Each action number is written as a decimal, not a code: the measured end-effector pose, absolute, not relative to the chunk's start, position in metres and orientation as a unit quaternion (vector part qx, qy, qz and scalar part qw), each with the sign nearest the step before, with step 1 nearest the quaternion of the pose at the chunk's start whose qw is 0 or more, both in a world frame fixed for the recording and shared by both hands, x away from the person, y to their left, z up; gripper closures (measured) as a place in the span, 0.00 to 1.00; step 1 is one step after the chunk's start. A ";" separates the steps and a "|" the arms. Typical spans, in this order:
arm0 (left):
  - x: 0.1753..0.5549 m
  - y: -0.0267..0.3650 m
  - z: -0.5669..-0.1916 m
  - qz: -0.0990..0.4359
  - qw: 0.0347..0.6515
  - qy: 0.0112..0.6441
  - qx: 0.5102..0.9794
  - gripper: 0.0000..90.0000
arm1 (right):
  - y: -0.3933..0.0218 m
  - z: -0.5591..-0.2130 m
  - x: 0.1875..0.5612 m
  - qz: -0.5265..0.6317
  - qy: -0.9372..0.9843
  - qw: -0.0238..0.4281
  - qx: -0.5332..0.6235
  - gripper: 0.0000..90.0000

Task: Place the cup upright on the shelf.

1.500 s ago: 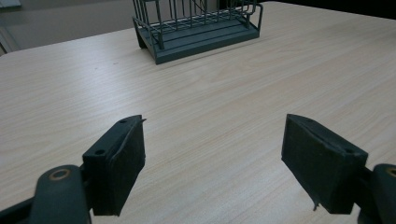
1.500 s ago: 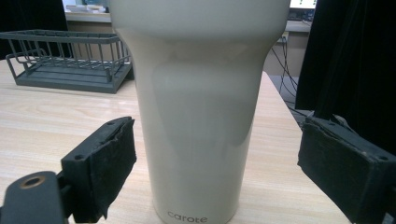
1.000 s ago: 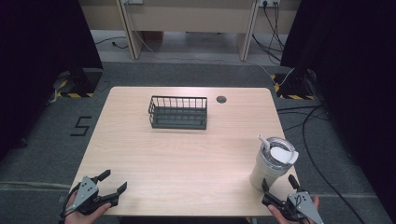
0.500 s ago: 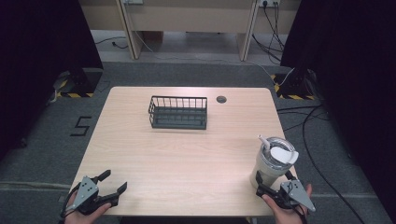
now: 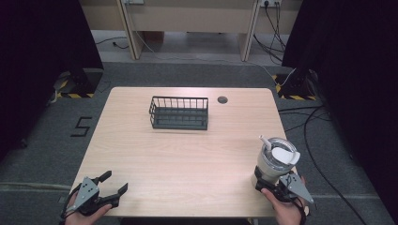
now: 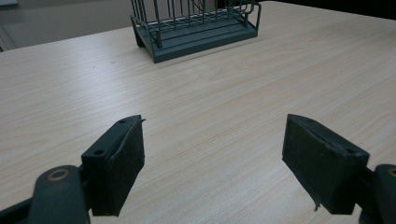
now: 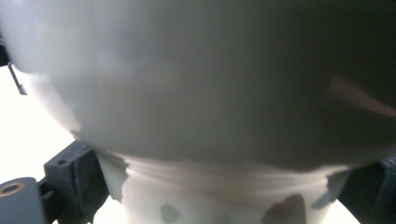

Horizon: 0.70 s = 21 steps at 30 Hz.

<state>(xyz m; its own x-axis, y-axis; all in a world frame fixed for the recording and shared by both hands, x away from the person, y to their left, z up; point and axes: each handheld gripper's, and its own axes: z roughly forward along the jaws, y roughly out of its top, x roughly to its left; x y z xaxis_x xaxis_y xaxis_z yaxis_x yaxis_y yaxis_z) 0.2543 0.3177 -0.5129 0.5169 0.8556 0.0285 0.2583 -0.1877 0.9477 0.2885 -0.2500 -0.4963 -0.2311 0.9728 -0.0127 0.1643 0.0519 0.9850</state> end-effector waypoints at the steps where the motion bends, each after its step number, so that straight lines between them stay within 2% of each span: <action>1: 0.254 0.318 -0.513 0.297 0.503 0.391 0.711 0.23 | -0.250 -0.497 0.289 0.504 0.603 0.402 0.470 0.10; 21: 0.255 0.317 -0.513 0.294 0.504 0.391 0.711 0.23 | -0.252 -0.495 0.288 0.508 0.599 0.397 0.475 0.11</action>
